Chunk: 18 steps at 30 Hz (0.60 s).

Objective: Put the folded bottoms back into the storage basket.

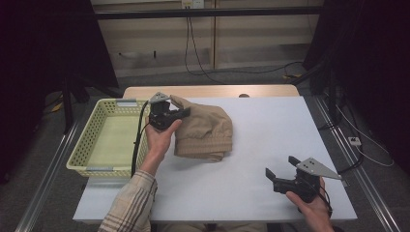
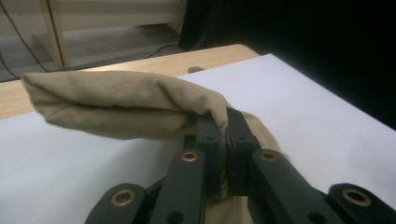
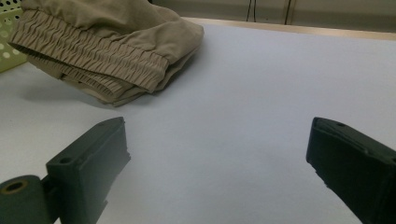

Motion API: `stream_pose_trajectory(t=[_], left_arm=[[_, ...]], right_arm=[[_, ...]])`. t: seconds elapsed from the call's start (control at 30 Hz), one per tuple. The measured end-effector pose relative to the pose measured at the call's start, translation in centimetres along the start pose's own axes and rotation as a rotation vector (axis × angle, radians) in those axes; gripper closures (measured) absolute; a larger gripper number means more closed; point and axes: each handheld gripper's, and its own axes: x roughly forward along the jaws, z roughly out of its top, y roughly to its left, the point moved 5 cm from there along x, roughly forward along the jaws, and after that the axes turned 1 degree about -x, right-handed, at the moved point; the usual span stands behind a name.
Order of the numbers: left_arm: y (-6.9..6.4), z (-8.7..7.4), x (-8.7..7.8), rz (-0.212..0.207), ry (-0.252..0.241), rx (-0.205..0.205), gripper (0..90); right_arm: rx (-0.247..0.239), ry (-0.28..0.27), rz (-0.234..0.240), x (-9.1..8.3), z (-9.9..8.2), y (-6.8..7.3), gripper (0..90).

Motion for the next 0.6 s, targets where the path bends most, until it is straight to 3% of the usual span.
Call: stream_pose_trajectory(t=[0.13, 0.6], left_arm=[[-0.9, 0.8, -0.6, 0.002, -0.018, 0.041, 87.0], [-2.4, 2.1, -2.9, -0.019, -0.074, 0.106, 87.0]], right_arm=[[0.000, 0.002, 0.000, 0.0, 0.0, 0.0, 5.2], [0.005, 0.002, 0.000, 0.0, 0.0, 0.0, 5.1]])
